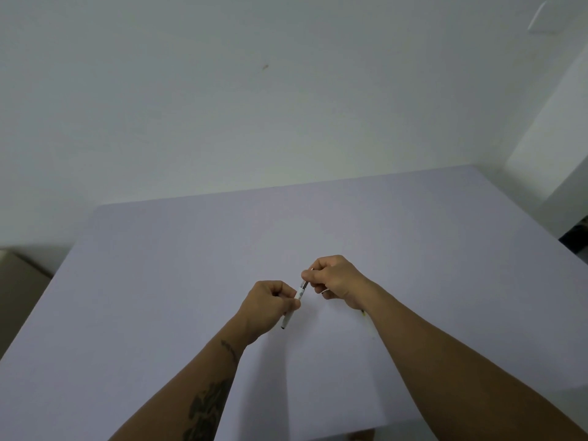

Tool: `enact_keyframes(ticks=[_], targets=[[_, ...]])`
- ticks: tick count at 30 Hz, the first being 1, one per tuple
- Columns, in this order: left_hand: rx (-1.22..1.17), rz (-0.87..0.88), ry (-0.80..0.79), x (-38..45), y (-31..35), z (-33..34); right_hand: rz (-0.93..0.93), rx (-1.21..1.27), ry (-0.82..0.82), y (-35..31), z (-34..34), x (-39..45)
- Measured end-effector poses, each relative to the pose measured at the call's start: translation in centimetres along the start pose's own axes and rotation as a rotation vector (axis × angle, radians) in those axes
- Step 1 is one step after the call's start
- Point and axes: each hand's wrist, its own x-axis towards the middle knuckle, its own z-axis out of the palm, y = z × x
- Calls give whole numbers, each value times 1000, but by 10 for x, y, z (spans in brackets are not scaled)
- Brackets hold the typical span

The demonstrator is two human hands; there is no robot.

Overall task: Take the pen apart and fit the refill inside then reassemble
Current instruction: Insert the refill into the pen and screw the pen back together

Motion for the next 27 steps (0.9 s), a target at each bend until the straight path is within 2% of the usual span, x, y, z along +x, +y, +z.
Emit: enact_keyframes(ticks=[4, 10, 14, 22, 27], targets=[[-14, -4, 2, -1, 0, 0, 8, 77, -35, 0, -2, -1], [-11, -7, -8, -3, 0, 2, 6, -9, -1, 0, 2, -2], [-6, 3, 3, -2, 1, 0, -3, 73, -57, 0, -1, -2], [-18, 8, -10, -1, 1, 1, 16, 7, 14, 0, 6, -3], [-49, 7, -12, -2, -1, -1, 13, 113, -68, -1, 3, -7]])
